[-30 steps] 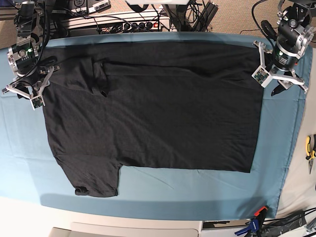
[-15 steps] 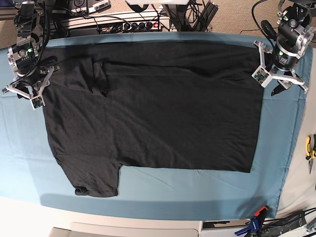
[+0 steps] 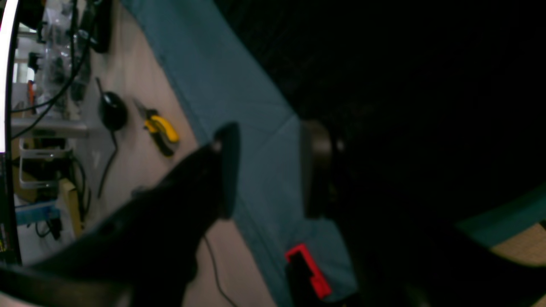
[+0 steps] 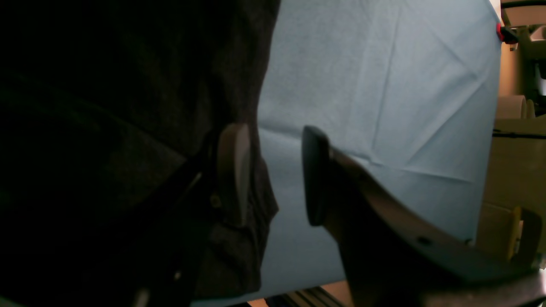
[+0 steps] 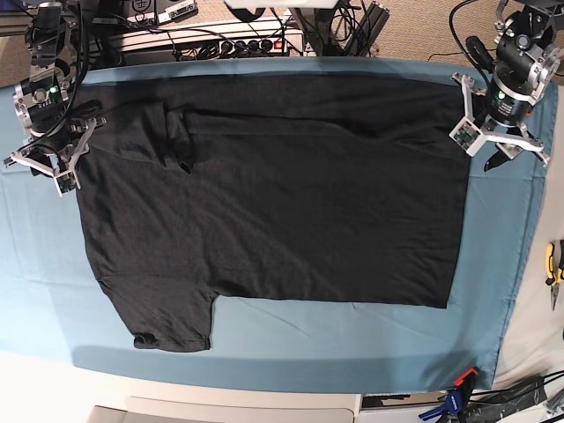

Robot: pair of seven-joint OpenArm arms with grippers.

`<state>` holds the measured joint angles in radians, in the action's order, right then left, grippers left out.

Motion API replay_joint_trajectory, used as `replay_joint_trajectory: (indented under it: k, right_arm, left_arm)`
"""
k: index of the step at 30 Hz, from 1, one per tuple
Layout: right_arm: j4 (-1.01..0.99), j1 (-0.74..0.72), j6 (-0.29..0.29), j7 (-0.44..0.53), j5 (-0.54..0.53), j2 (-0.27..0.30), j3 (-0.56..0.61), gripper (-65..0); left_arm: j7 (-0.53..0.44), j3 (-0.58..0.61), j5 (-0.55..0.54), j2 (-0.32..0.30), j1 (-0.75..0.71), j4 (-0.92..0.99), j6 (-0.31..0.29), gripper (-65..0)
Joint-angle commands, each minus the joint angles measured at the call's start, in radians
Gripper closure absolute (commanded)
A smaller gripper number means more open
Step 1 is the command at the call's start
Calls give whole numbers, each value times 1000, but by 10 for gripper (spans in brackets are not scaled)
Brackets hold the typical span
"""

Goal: Fold the T-shirt properly

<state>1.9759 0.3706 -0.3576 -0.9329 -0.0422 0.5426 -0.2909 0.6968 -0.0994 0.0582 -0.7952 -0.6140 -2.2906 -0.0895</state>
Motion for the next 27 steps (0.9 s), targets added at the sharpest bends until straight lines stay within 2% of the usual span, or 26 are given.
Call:
replay_joint_trajectory:
  k: [1,27]
  right_arm:
    - [13,-8,14,22,13,17,-11,-208]
    - [13,-35,15,24,12,16,-11,-208]
  left_arm:
    - [-18,-8,8,-14,2,-13,11,-247]
    - [-17,-8,8,-11,6,-13,11,-247]
